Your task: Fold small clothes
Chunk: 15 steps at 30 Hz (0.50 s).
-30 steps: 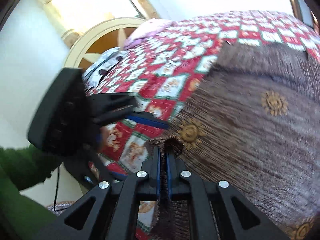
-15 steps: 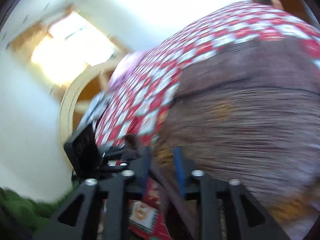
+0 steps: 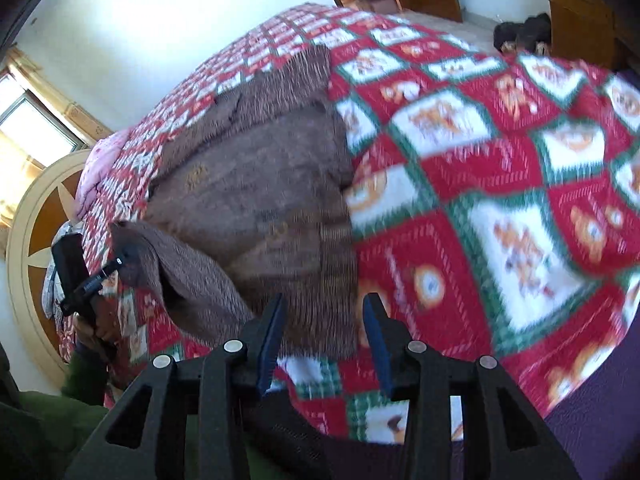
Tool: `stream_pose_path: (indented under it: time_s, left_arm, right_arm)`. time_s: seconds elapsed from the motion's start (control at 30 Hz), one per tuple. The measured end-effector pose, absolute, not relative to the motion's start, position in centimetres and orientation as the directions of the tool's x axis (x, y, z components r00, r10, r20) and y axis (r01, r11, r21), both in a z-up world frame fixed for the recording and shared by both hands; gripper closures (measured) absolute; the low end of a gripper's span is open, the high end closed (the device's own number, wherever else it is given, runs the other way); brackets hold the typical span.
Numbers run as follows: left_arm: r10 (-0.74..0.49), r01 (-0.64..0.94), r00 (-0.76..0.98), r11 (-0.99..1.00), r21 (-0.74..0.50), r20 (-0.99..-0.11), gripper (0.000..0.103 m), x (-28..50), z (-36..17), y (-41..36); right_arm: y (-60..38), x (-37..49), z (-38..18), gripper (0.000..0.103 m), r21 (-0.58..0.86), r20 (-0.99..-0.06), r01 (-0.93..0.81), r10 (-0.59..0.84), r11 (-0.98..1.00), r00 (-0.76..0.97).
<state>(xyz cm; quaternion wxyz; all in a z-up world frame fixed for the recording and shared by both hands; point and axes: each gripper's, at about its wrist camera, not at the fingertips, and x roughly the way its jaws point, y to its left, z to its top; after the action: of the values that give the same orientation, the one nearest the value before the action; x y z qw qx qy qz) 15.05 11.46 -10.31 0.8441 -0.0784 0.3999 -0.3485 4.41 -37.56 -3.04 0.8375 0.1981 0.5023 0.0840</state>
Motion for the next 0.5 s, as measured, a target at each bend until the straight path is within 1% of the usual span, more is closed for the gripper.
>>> stream_pose_path:
  time_s: [0.1,0.17,0.2,0.23,0.27,0.3,0.33,0.5]
  left_arm:
    - [-0.652,0.530,0.455,0.746,-0.404,-0.607,0.093,14.7,-9.8,11.8]
    - [-0.651,0.530,0.460,0.747,-0.402,-0.604,0.093,14.5,-9.7,12.0]
    - [-0.651,0.530,0.461,0.747,-0.402,-0.603,0.093,14.4,-9.8,12.1]
    - [-0.652,0.530,0.462,0.746,-0.403,-0.601,0.093,14.3,-9.8,12.2]
    - [-0.653,0.529,0.464,0.746,-0.403,-0.599,0.093,14.3,-9.9,12.2]
    - [-0.653,0.529,0.468,0.747,-0.403,-0.596,0.093,14.2,-9.9,12.2]
    - [-0.653,0.527,0.471,0.747,-0.404,-0.593,0.093,14.2,-9.9,12.1]
    - [-0.652,0.508,0.491,0.753,-0.419,-0.578,0.093,14.5,-9.4,12.4]
  right_arm:
    - [-37.3,4.2,-4.7,0.061,0.417,-0.828,0.073,0.346,0.906,0.442]
    - [-36.4,4.1,-4.8,0.062,0.364,-0.845,0.040,0.312,0.930,0.434]
    - [-36.0,4.2,-4.7,0.063,0.339,-0.854,0.021,0.298,0.940,0.426]
    - [-35.7,4.3,-4.6,0.075,0.311,-0.866,0.008,0.280,0.951,0.414]
    - [-35.6,4.4,-4.7,0.081,0.287,-0.878,0.007,0.260,0.958,0.402]
    - [-35.6,4.5,-4.7,0.092,0.271,-0.884,0.008,0.246,0.963,0.398]
    - [-35.8,4.7,-4.7,0.096,0.270,-0.887,0.006,0.247,0.963,0.392]
    - [-35.8,5.5,-4.2,0.097,0.373,-0.855,-0.017,0.351,0.928,0.383]
